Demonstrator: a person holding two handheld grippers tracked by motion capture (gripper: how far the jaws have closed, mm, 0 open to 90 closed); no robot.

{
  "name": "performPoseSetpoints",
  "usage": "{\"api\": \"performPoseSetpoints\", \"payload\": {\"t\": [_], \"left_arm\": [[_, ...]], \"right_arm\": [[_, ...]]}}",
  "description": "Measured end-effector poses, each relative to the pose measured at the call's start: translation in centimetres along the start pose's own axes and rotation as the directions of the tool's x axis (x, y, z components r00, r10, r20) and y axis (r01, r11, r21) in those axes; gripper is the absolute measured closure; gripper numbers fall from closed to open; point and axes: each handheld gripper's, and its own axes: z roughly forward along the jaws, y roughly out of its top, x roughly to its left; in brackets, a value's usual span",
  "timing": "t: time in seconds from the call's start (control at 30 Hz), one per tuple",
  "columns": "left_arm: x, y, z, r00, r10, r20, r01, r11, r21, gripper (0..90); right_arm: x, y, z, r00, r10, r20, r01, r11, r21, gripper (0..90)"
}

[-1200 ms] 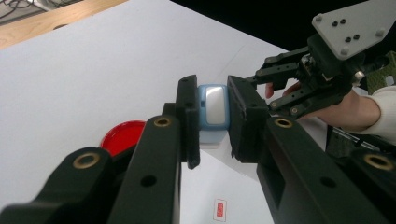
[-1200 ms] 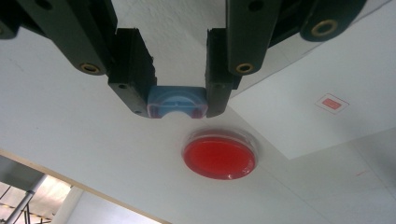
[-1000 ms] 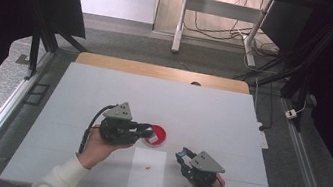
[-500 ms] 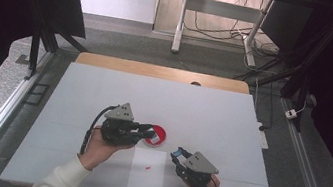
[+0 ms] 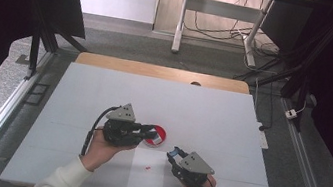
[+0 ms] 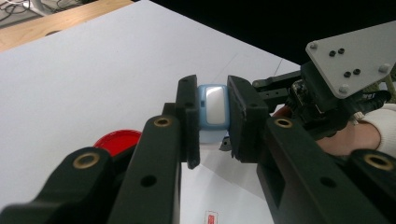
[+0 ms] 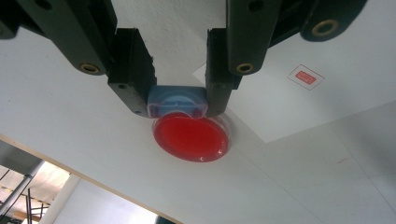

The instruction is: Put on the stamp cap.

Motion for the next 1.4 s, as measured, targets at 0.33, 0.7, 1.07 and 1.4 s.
{"api": "performPoseSetpoints", "payload": {"t": [0.33,0.7,1.07,1.4], "left_arm": [[-0.2,-0.4,1.3,0.9999,-0.005,0.011,0.004,0.9997,0.024,74.7],[-0.3,-0.3,2.0,0.9999,-0.006,0.013,0.005,0.9997,0.024,74.7],[-0.5,-0.1,2.4,0.9999,0.000,0.011,0.000,0.9998,0.019,74.7],[-0.8,0.0,2.9,1.0000,0.002,0.007,-0.002,0.9999,0.015,74.7]], "right_arm": [[0.3,0.2,0.2,1.0000,-0.002,-0.006,0.002,1.000,-0.011,63.0],[0.7,0.5,0.7,0.9999,-0.003,-0.013,0.003,1.000,-0.022,63.2],[1.0,0.6,1.3,0.9996,0.005,-0.028,-0.006,1.000,-0.027,63.2],[1.3,0.8,1.6,0.9990,0.019,-0.040,-0.021,0.999,-0.028,63.2]]}}
